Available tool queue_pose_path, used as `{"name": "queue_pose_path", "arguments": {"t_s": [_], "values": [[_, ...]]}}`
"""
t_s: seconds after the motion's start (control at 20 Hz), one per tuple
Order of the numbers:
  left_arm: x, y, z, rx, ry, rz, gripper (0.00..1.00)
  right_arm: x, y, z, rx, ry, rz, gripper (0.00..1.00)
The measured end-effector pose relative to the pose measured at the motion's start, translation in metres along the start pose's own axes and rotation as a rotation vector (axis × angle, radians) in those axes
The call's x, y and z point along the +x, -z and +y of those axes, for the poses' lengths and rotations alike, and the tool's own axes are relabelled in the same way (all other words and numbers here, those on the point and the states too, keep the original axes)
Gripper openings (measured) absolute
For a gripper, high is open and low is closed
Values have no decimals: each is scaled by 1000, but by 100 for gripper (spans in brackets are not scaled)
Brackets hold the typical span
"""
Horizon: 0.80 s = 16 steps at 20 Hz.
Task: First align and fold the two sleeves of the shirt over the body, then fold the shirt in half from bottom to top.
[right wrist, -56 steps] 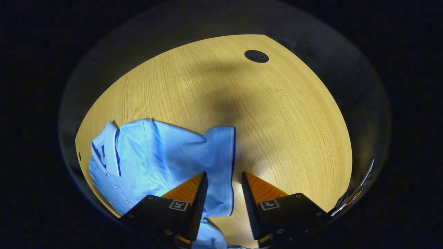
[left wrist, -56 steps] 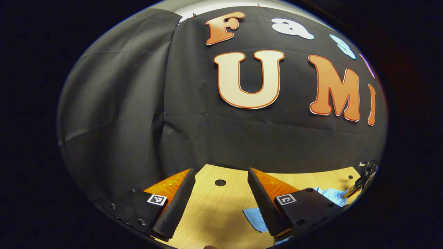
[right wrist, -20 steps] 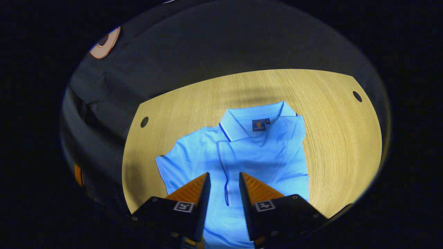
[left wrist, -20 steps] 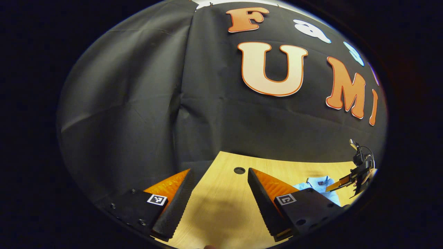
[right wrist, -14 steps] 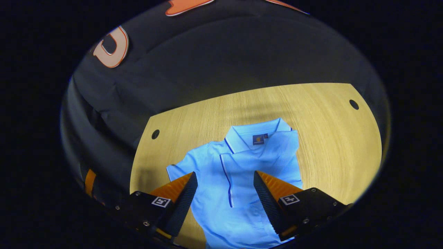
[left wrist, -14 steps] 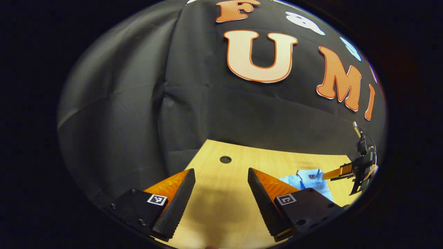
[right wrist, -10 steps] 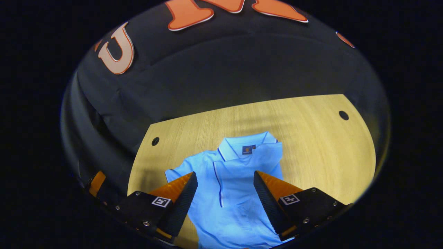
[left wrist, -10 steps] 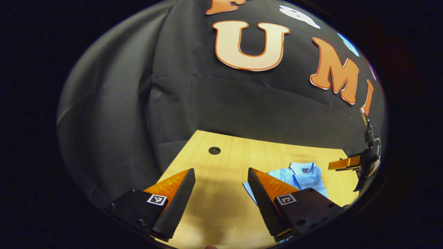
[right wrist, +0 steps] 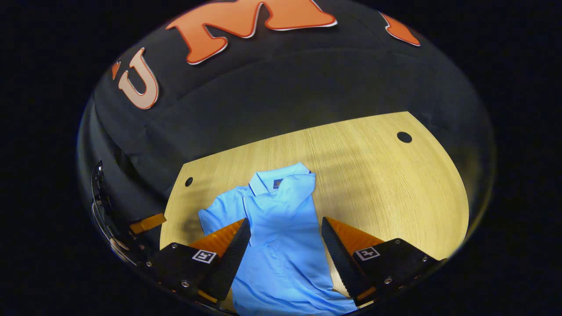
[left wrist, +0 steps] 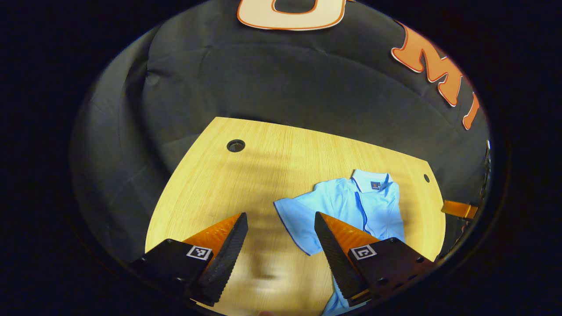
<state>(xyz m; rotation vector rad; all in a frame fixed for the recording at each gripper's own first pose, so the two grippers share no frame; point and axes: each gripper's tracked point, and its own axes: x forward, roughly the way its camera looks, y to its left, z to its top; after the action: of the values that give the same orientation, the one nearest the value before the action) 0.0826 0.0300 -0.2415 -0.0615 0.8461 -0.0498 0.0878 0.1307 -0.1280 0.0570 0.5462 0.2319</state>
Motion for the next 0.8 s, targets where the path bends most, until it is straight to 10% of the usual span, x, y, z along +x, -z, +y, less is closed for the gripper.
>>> {"name": "queue_pose_path", "arguments": {"t_s": [0.8], "values": [[104,77,-18,-42,-126,406,99,-23,26,-107,175,45,61,99]]}}
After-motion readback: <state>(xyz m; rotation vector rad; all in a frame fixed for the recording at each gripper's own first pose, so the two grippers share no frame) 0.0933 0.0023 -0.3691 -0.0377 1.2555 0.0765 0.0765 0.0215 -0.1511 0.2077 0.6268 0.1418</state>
